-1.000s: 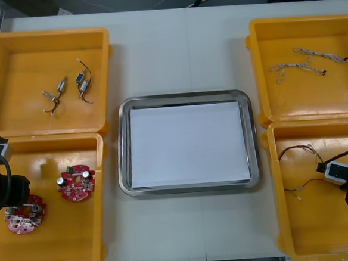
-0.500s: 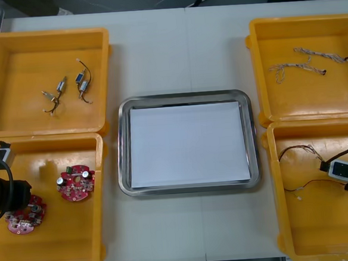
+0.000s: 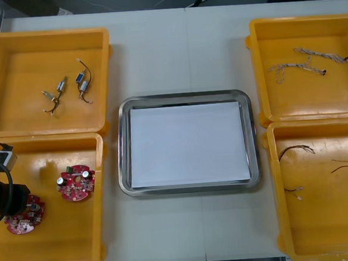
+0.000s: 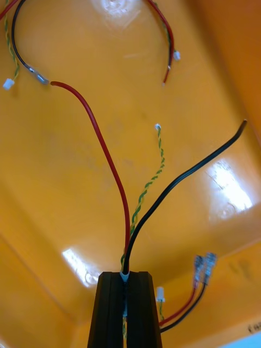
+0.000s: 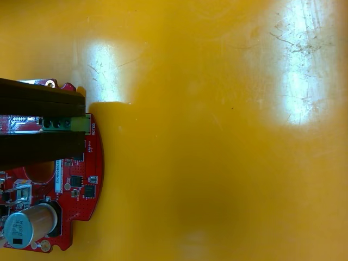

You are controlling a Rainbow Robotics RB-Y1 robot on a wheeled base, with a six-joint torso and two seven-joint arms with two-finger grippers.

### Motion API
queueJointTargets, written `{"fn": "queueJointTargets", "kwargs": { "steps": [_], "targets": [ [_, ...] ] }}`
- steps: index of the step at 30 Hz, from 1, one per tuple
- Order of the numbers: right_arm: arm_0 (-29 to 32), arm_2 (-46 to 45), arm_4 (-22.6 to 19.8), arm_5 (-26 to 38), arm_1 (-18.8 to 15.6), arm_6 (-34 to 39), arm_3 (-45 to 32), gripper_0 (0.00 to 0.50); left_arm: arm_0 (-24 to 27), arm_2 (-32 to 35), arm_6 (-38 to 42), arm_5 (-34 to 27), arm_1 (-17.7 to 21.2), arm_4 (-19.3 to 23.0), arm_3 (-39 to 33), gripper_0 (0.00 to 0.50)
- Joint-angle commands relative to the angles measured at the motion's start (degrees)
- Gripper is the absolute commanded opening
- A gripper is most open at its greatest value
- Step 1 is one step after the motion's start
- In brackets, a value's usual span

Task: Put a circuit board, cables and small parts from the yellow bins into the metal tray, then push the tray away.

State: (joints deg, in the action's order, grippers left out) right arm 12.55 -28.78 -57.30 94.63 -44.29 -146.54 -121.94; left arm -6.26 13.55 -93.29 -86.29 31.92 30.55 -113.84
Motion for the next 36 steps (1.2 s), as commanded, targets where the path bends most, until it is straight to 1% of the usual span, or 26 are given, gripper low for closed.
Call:
{"fn": "queueJointTargets", "kwargs": {
  "steps": [1,6,9,14,17,20,22,23,24,25,27,30,34,36],
  "targets": [
    [-4.1,-6.0,-1.0,5.3,0.6,1.6,-1.5,0.0,-1.7,-0.7,-4.1,0.7,1.7,-0.5,-0.5,0.0],
    [-8.2,-8.0,-0.9,10.7,0.6,2.7,-1.5,0.0,-1.3,-0.5,-3.7,0.6,1.6,0.3,-0.6,0.0],
    [-10.6,-8.1,-0.9,12.7,0.4,3.3,-1.6,0.0,-0.3,0.4,-3.4,-1.0,1.6,0.7,-1.7,0.0],
    [-14.4,-6.1,-1.1,14.8,-0.9,3.5,-3.7,0.0,2.6,3.6,-2.1,-7.9,1.6,2.3,-5.3,0.0],
    [-16.9,-4.5,-1.2,15.4,-1.6,3.5,-5.5,0.0,4.2,5.6,-1.4,-11.0,1.6,4.6,-6.8,0.0],
    [-20.6,-2.1,-1.4,15.4,-1.7,3.5,-7.1,0.0,6.8,8.2,-0.3,-15.6,1.6,7.0,-9.1,0.0],
    [-22.0,-0.8,-1.6,15.4,-1.7,3.6,-7.6,0.0,8.3,9.0,0.2,-17.9,1.6,7.3,-10.4,0.0],
    [-23.2,0.0,-2.0,15.4,-1.7,3.6,-8.1,0.0,9.9,9.6,1.8,-20.4,1.6,7.4,-11.7,0.0],
    [-23.4,0.4,-2.2,15.4,-1.7,3.6,-8.3,0.0,10.6,9.6,2.6,-21.5,1.7,7.5,-12.4,0.0],
    [-24.1,1.3,-2.5,15.4,-1.7,3.6,-8.6,0.0,11.8,9.6,4.3,-23.4,1.7,7.4,-13.5,0.0],
    [-24.9,2.4,-3.3,15.4,-1.7,3.6,-9.1,0.0,13.8,8.9,7.1,-23.7,1.7,7.4,-15.5,0.0],
    [-26.2,3.9,-5.8,15.4,-1.7,3.9,-9.3,0.0,17.4,6.5,11.4,-23.7,1.7,7.5,-18.7,0.0],
    [-27.3,6.3,-8.4,15.4,-2.1,4.2,-9.7,0.0,21.6,1.8,16.7,-23.7,1.7,7.9,-19.8,0.0],
    [-27.8,7.7,-8.6,15.4,-2.5,4.3,-10.9,0.0,23.6,-0.3,18.8,-23.7,1.1,8.2,-19.8,0.0]
  ]
}}
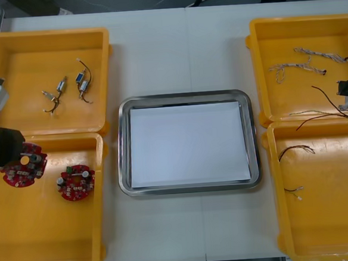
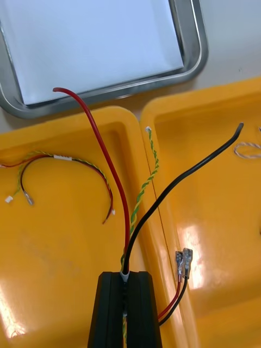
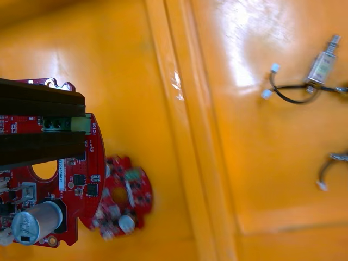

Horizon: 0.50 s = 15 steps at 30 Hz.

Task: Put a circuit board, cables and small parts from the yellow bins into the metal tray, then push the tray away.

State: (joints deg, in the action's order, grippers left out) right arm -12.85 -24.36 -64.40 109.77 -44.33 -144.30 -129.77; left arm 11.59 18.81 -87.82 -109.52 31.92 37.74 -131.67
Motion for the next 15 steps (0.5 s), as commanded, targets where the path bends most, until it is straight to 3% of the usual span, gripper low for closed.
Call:
{"fn": "queueJointTargets", "kwargs": {
  "steps": [1,5,8,15],
  "targets": [
    [-2.6,4.0,-1.6,0.2,-2.5,2.3,-3.4,0.0,6.5,-6.4,14.2,-0.5,0.8,1.1,-2.0,0.0],
    [-3.5,6.8,-2.0,0.2,-2.9,5.5,-5.1,0.0,10.1,-11.1,19.3,-0.5,-2.2,0.8,-2.0,0.0],
    [-4.1,8.4,-2.0,0.2,-3.0,7.8,-6.5,0.0,13.0,-16.4,23.8,-0.5,-5.2,-2.1,-2.0,0.0],
    [-4.3,8.4,-2.6,0.2,-3.2,8.4,-6.9,0.0,20.1,-34.0,34.5,-0.5,-11.2,-14.9,-0.3,0.0]
  ]
}}
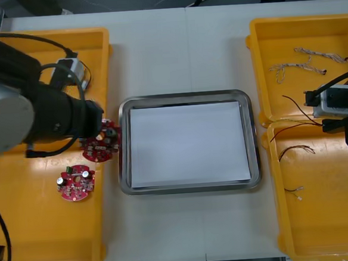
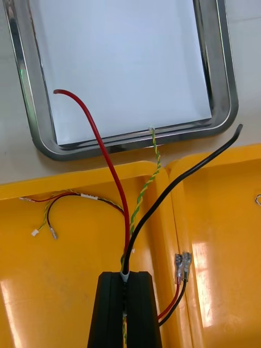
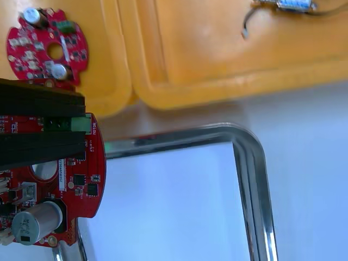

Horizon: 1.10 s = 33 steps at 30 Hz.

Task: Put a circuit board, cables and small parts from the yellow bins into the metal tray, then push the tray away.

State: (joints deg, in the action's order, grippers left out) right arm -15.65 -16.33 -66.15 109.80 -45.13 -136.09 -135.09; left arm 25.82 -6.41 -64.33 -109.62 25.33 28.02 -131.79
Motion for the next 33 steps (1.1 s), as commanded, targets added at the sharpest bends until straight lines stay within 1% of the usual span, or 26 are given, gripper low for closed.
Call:
{"fn": "queueJointTargets", "kwargs": {
  "steps": [1,4,9,12,13,17,28,33],
  "targets": [
    [-1.5,0.2,-0.8,0.2,-2.4,0.4,-1.6,0.0,6.4,-10.6,12.2,-0.4,-5.6,-5.7,0.8,0.0],
    [-1.5,0.0,-0.8,0.2,-2.4,0.6,-1.6,0.0,6.4,-13.5,13.4,-0.4,-6.8,-6.1,2.9,0.0],
    [-1.5,0.0,-0.6,0.2,-2.3,0.9,-1.6,0.0,6.4,-19.3,13.4,-0.4,-7.9,-9.7,7.2,0.0],
    [-1.5,0.0,-0.6,0.2,-2.4,1.2,-1.6,0.0,6.4,-21.4,13.4,-0.1,-8.3,-11.9,9.5,0.0],
    [-1.5,0.0,-0.7,0.2,-2.4,1.4,-1.6,0.0,6.4,-21.6,13.3,0.5,-8.3,-12.6,10.4,0.0],
    [-1.5,0.0,-1.0,0.2,-2.3,1.7,-1.6,0.0,6.4,-21.7,12.8,2.9,-8.3,-12.8,13.7,0.0],
    [-1.5,0.0,-1.3,0.2,-2.4,2.3,-1.6,0.0,6.4,-21.9,12.5,5.6,-9.1,-14.8,17.2,0.0],
    [-1.5,0.0,-1.3,0.2,-2.4,2.8,-1.6,0.0,6.4,-22.2,11.9,8.3,-9.5,-15.8,19.7,0.0]
  ]
}}
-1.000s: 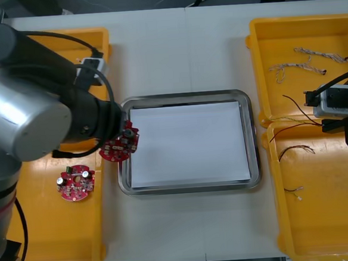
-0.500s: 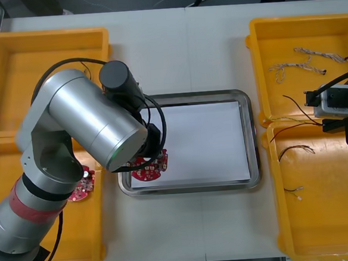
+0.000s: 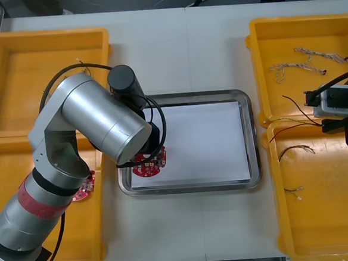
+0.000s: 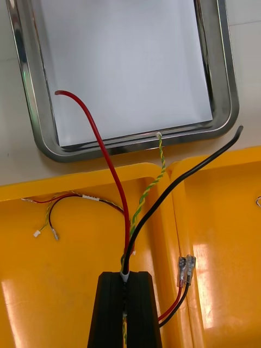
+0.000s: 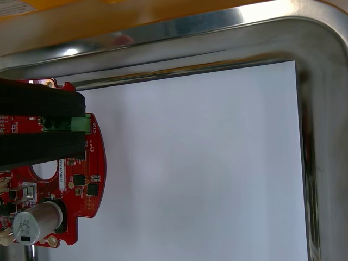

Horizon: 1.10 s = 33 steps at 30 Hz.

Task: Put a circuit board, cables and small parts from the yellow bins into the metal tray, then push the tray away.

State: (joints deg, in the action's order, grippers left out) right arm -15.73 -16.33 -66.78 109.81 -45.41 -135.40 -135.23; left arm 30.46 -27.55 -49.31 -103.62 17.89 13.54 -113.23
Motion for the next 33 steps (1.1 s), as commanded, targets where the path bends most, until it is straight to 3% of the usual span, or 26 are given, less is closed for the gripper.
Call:
{"fn": "queueJointTargets", "kwargs": {
  "steps": [1,33],
  "targets": [
    [-1.4,0.1,-0.5,0.2,-2.1,2.1,-1.4,0.0,1.7,-1.3,-3.2,2.7,-2.2,-1.5,1.6,0.0],
    [-1.4,0.0,-1.7,0.2,-3.1,3.5,-1.7,0.0,-0.3,-3.7,-4.5,7.4,-2.2,-2.6,6.4,0.0]
  ]
}}
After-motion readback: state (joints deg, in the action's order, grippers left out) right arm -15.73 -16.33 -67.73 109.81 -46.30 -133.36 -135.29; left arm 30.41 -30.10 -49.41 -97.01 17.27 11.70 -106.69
